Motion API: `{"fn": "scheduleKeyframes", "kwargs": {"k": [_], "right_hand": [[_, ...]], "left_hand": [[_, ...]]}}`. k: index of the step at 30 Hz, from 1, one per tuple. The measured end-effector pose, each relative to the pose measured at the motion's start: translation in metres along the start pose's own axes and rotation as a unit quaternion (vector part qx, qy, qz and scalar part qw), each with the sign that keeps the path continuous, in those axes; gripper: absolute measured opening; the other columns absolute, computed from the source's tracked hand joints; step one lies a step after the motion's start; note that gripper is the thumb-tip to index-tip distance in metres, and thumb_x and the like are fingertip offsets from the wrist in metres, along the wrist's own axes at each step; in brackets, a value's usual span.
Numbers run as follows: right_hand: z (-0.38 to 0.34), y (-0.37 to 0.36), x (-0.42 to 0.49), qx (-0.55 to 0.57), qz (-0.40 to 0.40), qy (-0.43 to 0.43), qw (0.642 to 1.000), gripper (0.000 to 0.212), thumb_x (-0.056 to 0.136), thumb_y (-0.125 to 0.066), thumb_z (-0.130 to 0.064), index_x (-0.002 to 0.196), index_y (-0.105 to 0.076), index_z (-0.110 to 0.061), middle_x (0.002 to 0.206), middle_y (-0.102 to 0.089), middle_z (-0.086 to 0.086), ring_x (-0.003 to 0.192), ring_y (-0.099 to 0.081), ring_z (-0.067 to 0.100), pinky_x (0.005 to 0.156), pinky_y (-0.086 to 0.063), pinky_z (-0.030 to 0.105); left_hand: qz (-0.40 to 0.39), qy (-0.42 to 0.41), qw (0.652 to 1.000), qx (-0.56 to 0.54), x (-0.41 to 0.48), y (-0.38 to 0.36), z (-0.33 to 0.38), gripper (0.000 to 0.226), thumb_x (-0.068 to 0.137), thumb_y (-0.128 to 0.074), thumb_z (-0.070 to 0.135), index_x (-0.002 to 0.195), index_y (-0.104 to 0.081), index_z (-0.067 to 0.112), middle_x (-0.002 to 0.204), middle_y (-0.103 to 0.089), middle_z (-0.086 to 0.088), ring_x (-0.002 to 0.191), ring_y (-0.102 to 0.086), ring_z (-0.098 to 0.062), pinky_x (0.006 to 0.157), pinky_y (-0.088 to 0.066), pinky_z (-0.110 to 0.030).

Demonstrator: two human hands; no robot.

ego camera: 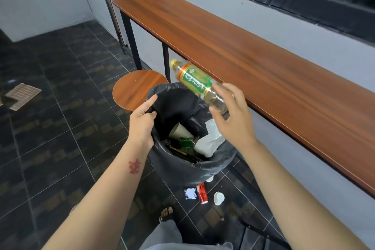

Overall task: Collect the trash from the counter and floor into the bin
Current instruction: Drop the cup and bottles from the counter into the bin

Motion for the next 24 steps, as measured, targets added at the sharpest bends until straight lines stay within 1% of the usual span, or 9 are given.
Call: {"fn": "scheduleKeyframes", "kwargs": {"k": [3,6,8,10,12,14,17,20,24], "right_hand": [[0.001,-0.004,-0.041,-0.013,-0.046,0.002,0.999,0.056,0.090,-0.058,-0.035,0.143,-0.046,-0.023,0.143,-0.038,0.002,0.132,-0.042,0.018,0.095,-0.046,0.022],[0.010,-0.009,-0.075,-0.019,-0.087,-0.002,0.996,0.057,0.088,-0.058,-0.038,0.142,-0.047,-0.025,0.143,-0.038,0.000,0.131,-0.044,0.020,0.090,-0.050,0.026],[0.016,-0.008,-0.091,-0.023,-0.110,-0.004,0.994,0.057,0.087,-0.063,-0.032,0.141,-0.048,-0.024,0.142,-0.040,0.002,0.129,-0.045,0.020,0.089,-0.052,0.029],[0.023,-0.007,-0.105,-0.035,-0.128,-0.010,0.991,0.058,0.086,-0.069,-0.024,0.141,-0.049,-0.024,0.142,-0.042,0.003,0.129,-0.045,0.021,0.090,-0.052,0.030],[0.029,-0.006,-0.117,-0.049,-0.149,-0.027,0.987,0.059,0.086,-0.070,-0.022,0.141,-0.048,-0.025,0.143,-0.041,0.002,0.129,-0.045,0.022,0.089,-0.052,0.031],[0.034,-0.009,-0.124,-0.082,-0.174,-0.036,0.981,0.059,0.088,-0.069,-0.024,0.142,-0.046,-0.029,0.144,-0.038,0.000,0.129,-0.044,0.022,0.093,-0.051,0.032],[0.036,-0.016,-0.132,-0.111,-0.216,-0.053,0.969,0.057,0.091,-0.065,-0.026,0.143,-0.043,-0.034,0.147,-0.034,-0.004,0.130,-0.044,0.022,0.099,-0.046,0.033],[0.034,-0.020,-0.137,-0.115,-0.244,-0.081,0.960,0.055,0.093,-0.061,-0.027,0.143,-0.042,-0.038,0.150,-0.030,-0.007,0.132,-0.042,0.021,0.102,-0.041,0.030],[0.038,-0.023,-0.140,-0.126,-0.272,-0.131,0.945,0.055,0.094,-0.061,-0.036,0.144,-0.040,-0.039,0.158,-0.024,-0.009,0.142,-0.033,0.022,0.114,-0.033,0.040]], "left_hand": [[0.020,0.001,1.000,0.006,-0.018,0.005,-0.010,0.052,0.097,-0.041,-0.011,0.124,-0.068,0.025,0.145,-0.051,0.006,0.139,-0.039,-0.021,0.115,-0.031,-0.044],[0.045,0.011,0.999,0.000,-0.034,0.012,-0.022,0.054,0.097,-0.041,-0.011,0.121,-0.070,0.028,0.145,-0.051,0.007,0.140,-0.038,-0.022,0.115,-0.032,-0.045],[0.047,0.010,0.999,-0.006,-0.046,0.014,-0.026,0.055,0.096,-0.040,-0.012,0.123,-0.069,0.026,0.143,-0.054,0.006,0.135,-0.043,-0.019,0.107,-0.042,-0.033],[0.037,0.002,0.999,-0.009,-0.060,0.012,-0.027,0.054,0.096,-0.039,-0.012,0.127,-0.066,0.023,0.139,-0.056,0.006,0.126,-0.050,-0.014,0.090,-0.045,-0.018],[0.023,-0.003,1.000,-0.010,-0.067,0.009,-0.028,0.054,0.096,-0.039,-0.013,0.128,-0.065,0.021,0.137,-0.057,0.007,0.119,-0.052,-0.012,0.082,-0.046,-0.013],[0.002,-0.003,1.000,-0.006,-0.069,0.005,-0.032,0.054,0.096,-0.040,-0.012,0.128,-0.066,0.023,0.137,-0.058,0.008,0.123,-0.052,-0.013,0.091,-0.047,-0.018],[-0.031,0.006,0.999,0.014,-0.068,-0.003,-0.039,0.055,0.096,-0.042,-0.010,0.123,-0.069,0.030,0.140,-0.056,0.008,0.133,-0.046,-0.018,0.113,-0.037,-0.038],[-0.058,0.006,0.998,0.031,-0.070,-0.007,-0.040,0.055,0.097,-0.044,-0.007,0.118,-0.071,0.036,0.142,-0.055,0.010,0.137,-0.042,-0.020,0.116,-0.032,-0.046],[-0.067,0.019,0.997,0.030,-0.072,-0.001,-0.045,0.054,0.097,-0.045,-0.006,0.116,-0.072,0.037,0.143,-0.053,0.010,0.139,-0.039,-0.021,0.117,-0.029,-0.050]]}}
Point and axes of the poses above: each hand's wrist, its own x-axis towards the middle knuckle, its own y-axis out of the back of the hand, z = x × y, the point moved 7 cm from there along x, towards the middle knuckle
